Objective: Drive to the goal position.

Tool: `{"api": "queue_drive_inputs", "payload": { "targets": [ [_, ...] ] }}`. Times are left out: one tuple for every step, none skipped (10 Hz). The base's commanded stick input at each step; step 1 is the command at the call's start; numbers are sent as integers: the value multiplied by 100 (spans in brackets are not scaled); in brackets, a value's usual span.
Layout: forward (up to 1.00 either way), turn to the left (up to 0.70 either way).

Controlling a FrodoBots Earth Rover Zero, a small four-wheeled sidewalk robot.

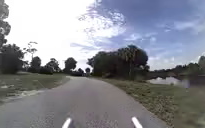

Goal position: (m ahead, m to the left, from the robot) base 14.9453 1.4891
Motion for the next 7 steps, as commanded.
{"api": "queue_drive_inputs", "payload": {
  "targets": [
    [69,3],
    [69,3],
    [69,3],
    [69,3],
    [69,3],
    [69,3],
    [69,3]
  ]
}}
